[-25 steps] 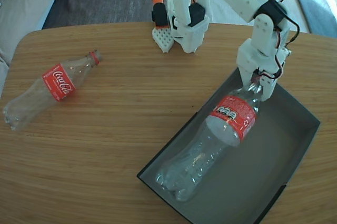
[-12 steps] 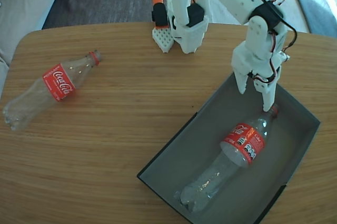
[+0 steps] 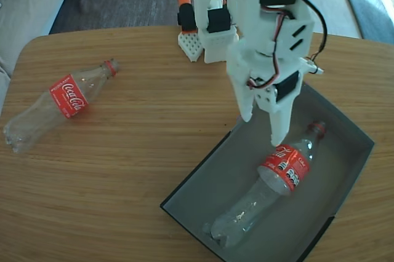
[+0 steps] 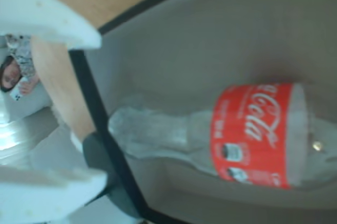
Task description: Grasp the bottles and put them in the box.
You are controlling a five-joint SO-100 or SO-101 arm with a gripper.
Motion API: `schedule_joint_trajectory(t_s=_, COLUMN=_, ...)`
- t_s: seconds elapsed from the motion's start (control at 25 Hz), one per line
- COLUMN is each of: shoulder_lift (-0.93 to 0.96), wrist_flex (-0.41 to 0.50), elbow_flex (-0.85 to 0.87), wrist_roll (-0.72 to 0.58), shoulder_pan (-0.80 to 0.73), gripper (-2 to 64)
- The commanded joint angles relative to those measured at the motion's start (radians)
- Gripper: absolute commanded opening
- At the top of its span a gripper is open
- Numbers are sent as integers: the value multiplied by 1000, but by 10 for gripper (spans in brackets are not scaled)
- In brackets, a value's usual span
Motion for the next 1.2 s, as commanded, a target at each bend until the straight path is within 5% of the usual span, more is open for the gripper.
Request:
schedule_joint_trajectory(t_s=0.0, shoulder_lift=26, wrist_flex=26, elbow_flex=-84, wrist_roll=-184, shoulder_pan=104, gripper=249)
schedule_joint_trajectory(t_s=0.28, shoulder_lift=11, wrist_flex=-25, elbow_flex=-129, wrist_roll=-511, shoulder_pan=379, gripper=29)
schedule_joint_trajectory(t_s=0.64, shoulder_lift=25, wrist_flex=-107, elbow_flex=-129, wrist_roll=-669, shoulder_pan=681, gripper=24)
schedule_joint_trajectory(t_s=1.16, shoulder_lift=9, wrist_flex=-107, elbow_flex=-114, wrist_roll=-672, shoulder_pan=1071, gripper=24)
